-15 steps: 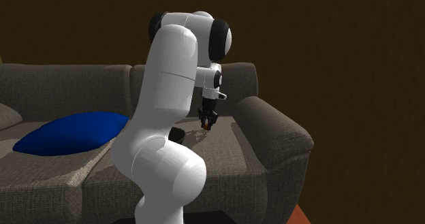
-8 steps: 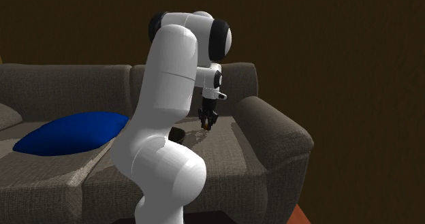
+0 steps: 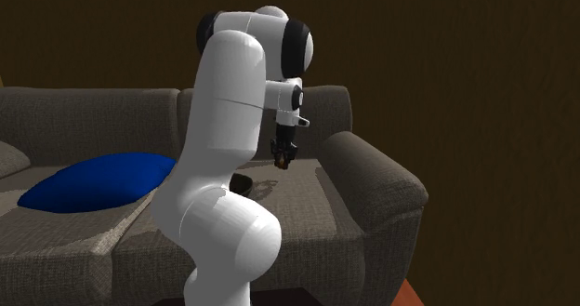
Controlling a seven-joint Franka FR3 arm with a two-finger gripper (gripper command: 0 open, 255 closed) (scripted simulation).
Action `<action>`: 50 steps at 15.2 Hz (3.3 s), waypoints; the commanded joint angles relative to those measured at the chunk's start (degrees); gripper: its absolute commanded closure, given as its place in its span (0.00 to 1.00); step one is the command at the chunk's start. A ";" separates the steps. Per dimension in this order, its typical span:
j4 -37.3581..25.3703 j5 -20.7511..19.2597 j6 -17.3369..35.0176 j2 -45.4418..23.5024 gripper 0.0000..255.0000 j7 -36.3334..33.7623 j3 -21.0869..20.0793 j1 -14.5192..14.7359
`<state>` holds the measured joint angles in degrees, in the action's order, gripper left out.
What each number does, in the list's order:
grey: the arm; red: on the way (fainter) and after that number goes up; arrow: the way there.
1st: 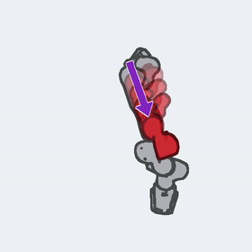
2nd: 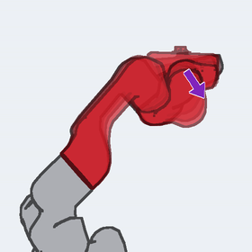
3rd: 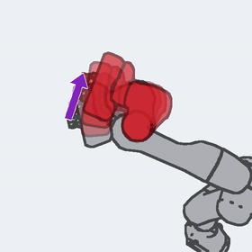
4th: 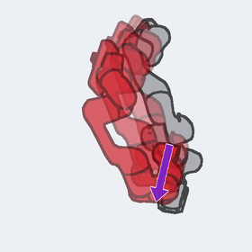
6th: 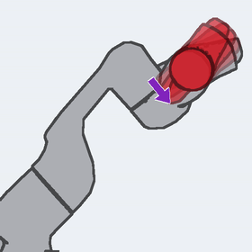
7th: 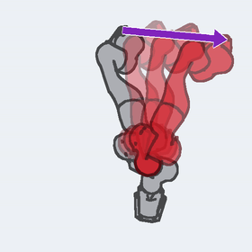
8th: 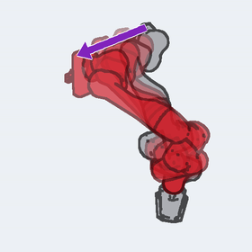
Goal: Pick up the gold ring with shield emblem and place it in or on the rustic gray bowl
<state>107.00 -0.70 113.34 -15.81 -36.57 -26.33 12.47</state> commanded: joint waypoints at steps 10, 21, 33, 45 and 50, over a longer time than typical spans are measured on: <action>-4.88 1.35 -7.66 3.04 1.00 0.29 -0.43 -0.39; -11.52 2.01 -15.68 4.57 1.00 0.12 -0.66 -0.47; 7.81 11.10 -14.55 24.64 1.00 3.11 -0.96 -1.24; 30.34 21.73 -19.12 52.90 1.00 4.43 1.26 5.59; 37.14 25.11 -23.98 64.77 1.00 2.46 1.88 10.02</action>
<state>143.11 23.61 90.53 46.66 -33.35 -24.36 21.51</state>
